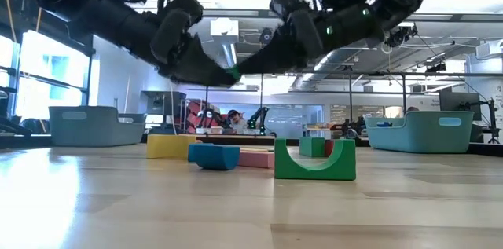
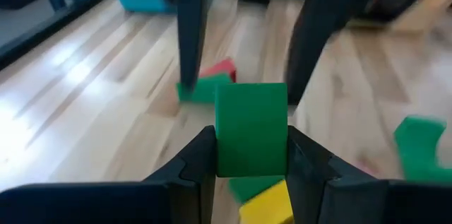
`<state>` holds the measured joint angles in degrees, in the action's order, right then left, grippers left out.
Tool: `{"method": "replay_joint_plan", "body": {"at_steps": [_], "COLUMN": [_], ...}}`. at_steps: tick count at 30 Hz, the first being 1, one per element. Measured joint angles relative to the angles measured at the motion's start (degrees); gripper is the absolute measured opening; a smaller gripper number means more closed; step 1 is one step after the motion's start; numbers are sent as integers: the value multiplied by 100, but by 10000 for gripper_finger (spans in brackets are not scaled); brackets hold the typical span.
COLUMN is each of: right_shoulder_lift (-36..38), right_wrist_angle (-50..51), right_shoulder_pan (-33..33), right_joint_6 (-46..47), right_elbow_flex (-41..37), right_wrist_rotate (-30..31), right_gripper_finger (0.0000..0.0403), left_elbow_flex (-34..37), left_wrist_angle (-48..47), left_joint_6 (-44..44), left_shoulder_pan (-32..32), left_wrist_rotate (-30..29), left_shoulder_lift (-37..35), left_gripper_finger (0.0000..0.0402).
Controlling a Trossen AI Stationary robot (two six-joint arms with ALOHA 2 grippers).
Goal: Sort blocks by size
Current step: Put the green semicircle block into the green bin
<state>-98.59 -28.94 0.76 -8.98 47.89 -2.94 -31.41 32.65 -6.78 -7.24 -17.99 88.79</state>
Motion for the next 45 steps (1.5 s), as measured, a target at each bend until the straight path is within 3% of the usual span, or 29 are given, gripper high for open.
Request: {"method": "replay_joint_plan", "body": {"at_steps": [6,25,28,33,36,40,45], "right_shoulder_lift": [77,-96,-102,-104,-104,177,1199], "right_wrist_angle": [-125,-355,-397,-388,-373,276,2507], "right_shoulder_pan": [49,69,71,69,69,61,119], "right_joint_6": [115,276,296,290,396,446,537], "right_elbow_flex": [8,8,8,8,8,26,-5], "right_wrist_rotate": [-624,-658,-699,-719,-706,-338,1119], "right_gripper_finger": [222,220,197,127,128,128,128], "left_elbow_flex": [8,8,8,8,8,4,1], "left_wrist_angle": [-8,486,502,486,526,606,481], "left_joint_6": [137,690,705,679,706,774,570], "left_shoulder_pan": [4,-3,0,0,4,62,116], "left_wrist_rotate": [-7,606,604,552,540,551,546], "left_shoulder_lift": [2,3,-2,-2,-2,6,-4], "left_gripper_finger": [104,106,106,107,118,152,193]}}
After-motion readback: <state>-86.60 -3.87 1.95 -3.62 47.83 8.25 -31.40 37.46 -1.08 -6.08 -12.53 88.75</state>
